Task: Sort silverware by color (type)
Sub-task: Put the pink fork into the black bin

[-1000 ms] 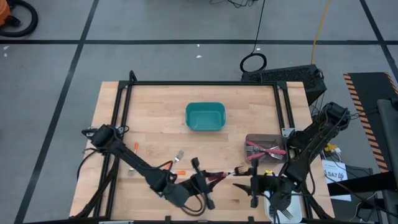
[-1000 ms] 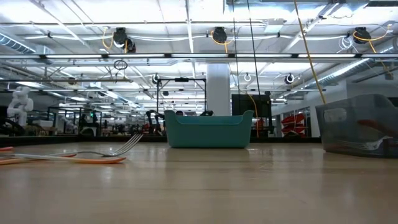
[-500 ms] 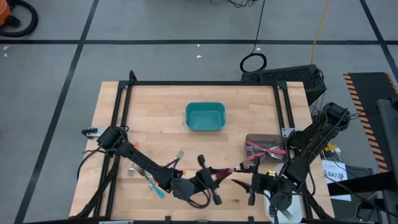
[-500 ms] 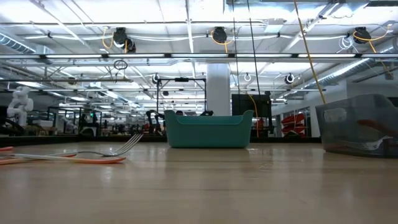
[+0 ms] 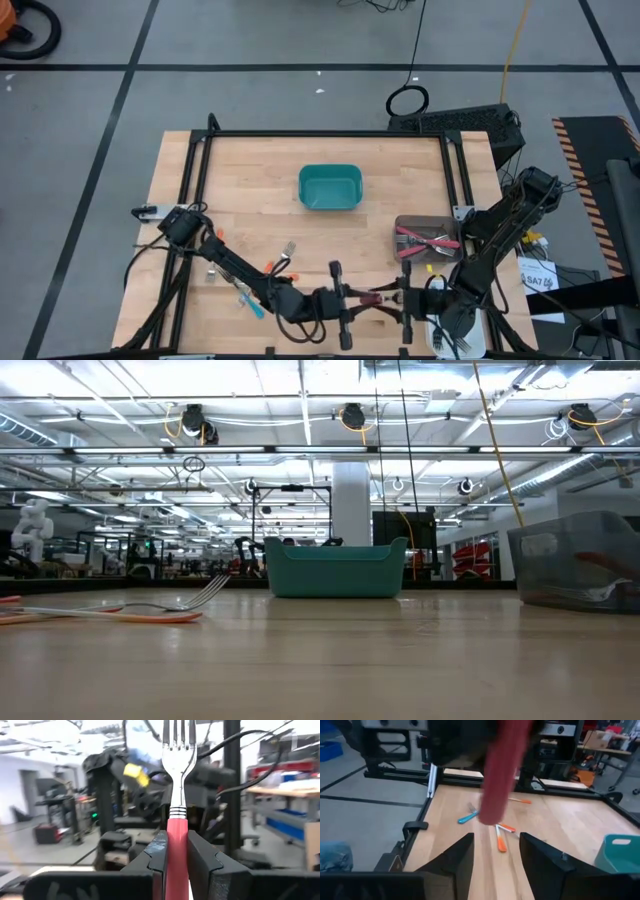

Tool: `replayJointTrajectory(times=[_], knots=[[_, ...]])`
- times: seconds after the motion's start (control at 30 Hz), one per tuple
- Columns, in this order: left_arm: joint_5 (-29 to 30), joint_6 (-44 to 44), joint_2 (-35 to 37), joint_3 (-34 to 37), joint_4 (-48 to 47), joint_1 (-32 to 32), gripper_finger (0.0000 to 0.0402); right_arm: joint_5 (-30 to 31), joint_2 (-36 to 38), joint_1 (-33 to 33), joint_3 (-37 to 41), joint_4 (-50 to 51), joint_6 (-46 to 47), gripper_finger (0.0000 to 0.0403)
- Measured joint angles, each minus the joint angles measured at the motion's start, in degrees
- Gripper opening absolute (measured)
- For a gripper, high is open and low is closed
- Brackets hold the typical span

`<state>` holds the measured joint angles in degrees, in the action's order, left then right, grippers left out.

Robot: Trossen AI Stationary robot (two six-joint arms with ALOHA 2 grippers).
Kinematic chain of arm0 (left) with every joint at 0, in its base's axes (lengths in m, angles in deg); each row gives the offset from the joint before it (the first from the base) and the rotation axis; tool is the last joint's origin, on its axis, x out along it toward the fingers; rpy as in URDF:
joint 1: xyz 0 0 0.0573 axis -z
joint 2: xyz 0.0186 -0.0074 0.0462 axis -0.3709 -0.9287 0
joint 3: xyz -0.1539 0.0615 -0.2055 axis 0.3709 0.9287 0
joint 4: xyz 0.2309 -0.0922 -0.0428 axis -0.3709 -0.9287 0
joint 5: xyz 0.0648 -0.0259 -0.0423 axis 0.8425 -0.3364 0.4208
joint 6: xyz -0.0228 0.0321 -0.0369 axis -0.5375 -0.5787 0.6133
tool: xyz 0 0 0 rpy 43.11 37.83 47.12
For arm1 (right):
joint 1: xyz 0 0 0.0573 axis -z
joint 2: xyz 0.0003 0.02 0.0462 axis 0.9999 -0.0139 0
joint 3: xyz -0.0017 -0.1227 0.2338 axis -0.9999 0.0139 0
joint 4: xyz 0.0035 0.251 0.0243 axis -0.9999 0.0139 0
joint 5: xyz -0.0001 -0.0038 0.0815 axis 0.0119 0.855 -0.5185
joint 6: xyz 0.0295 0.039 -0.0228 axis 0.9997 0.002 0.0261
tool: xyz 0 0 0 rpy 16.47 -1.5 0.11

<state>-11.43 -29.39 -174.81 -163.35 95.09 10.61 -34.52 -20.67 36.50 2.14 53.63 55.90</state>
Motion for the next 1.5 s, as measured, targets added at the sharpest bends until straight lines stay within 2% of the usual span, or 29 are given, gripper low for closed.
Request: replayJointTrajectory(times=[0.4, 0.63, 0.9, 0.97, 1.03, 1.13, 1.3, 1.5], knots=[[-4.3, 0.0, 0.0, 0.0, 0.6, -0.3, 0.0043, -3.0, 0.0, 0.9, 0.0, -5.3, -4.9, 0.015], [-6.1, 0.2, 0.0, 0.0, 0.2, -0.8, 0.0042, -6.5, 0.0, 1.6, 0.0, -5.7, -4.1, 0.015], [-8.3, 1.3, -0.9, 0.0, 0.6, -1.4, 0.0036, -7.3, 0.0, 2.9, 0.0, -6.1, -4.0, 0.015], [-8.3, 1.7, -1.5, 0.0, 0.5, -1.6, 0.0037, -7.0, 0.0, 2.9, 0.0, -5.6, -3.7, 0.0138], [-8.2, 1.8, -1.7, 0.0, 0.1, -1.9, 0.0038, -5.5, 0.0, 2.9, 0.0, -3.5, -3.4, 0.0104], [-7.0, 1.9, -1.7, 0.0, 0.2, -2.1, 0.0039, -5.5, 0.0, 3.0, 0.0, -0.2, -3.6, 0.003], [-3.5, -0.3, -1.7, 0.0, 0.0, -1.4, 0.004, -5.1, 0.0, 3.1, 0.0, 3.4, -1.4, 0.0025], [4.1, -4.1, -1.7, 0.0, 0.1, -0.2, 0.0041, -4.4, 0.5, 3.2, 0.0, 6.5, -0.9, 0.0025]])
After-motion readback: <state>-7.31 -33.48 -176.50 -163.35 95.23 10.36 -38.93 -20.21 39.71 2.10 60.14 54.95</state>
